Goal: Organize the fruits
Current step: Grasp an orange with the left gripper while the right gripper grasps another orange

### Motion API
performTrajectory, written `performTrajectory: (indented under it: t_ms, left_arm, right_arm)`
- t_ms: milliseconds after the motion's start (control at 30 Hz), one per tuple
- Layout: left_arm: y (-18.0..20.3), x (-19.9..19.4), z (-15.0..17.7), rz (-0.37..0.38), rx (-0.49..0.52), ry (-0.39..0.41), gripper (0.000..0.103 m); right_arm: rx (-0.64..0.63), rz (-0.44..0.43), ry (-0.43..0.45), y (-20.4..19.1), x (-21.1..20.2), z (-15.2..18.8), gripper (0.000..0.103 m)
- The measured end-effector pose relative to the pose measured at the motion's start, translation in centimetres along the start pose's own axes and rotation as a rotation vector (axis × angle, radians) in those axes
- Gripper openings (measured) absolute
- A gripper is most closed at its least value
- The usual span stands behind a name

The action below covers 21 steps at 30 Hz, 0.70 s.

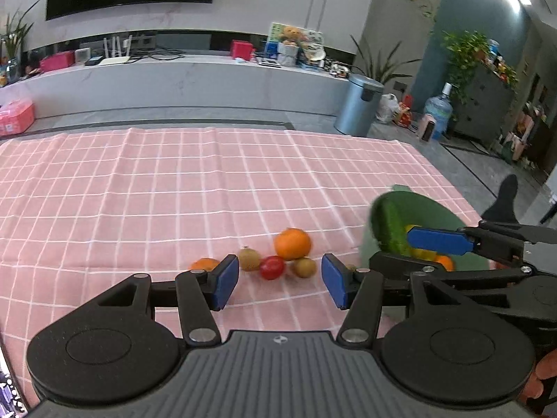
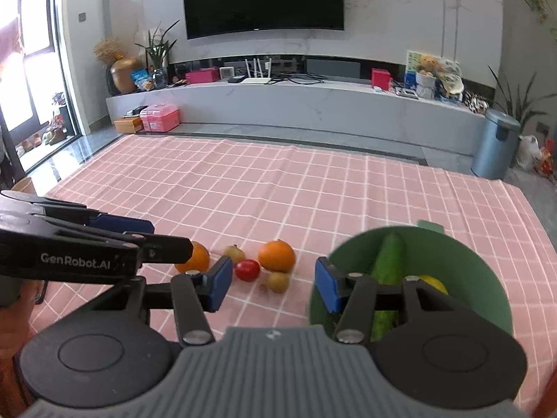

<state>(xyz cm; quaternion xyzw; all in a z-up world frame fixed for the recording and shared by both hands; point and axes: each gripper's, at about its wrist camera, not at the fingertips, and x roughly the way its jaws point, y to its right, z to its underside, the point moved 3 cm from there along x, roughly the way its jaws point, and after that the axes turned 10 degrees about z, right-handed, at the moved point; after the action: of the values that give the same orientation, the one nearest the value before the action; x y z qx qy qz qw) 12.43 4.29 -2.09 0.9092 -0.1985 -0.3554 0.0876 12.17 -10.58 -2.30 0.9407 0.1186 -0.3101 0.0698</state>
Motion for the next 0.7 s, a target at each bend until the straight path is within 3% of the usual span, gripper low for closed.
performTrajectory:
  t_ms: [400,500,700]
  left_arm:
    - [-5.0,1.4,1.9,-0.037,-0.090,-0.037,0.066]
    - [-5.5,2.0,2.2,-0.037,-0.096,-0.046,0.066]
    - [-6.4,3.6,2.3,-0.035,-0.123,-0.066,0.066]
  right_arm:
    - [-0.194,0.000,-0.007,-3.0,4.0,-0.2,0.048]
    - [-0.236,0.002,-0.028,-3.6,5.6,-0.3,0.041]
    - [-0.262,0.020,-0.107,-3.9,9.0,-0.8,0.041]
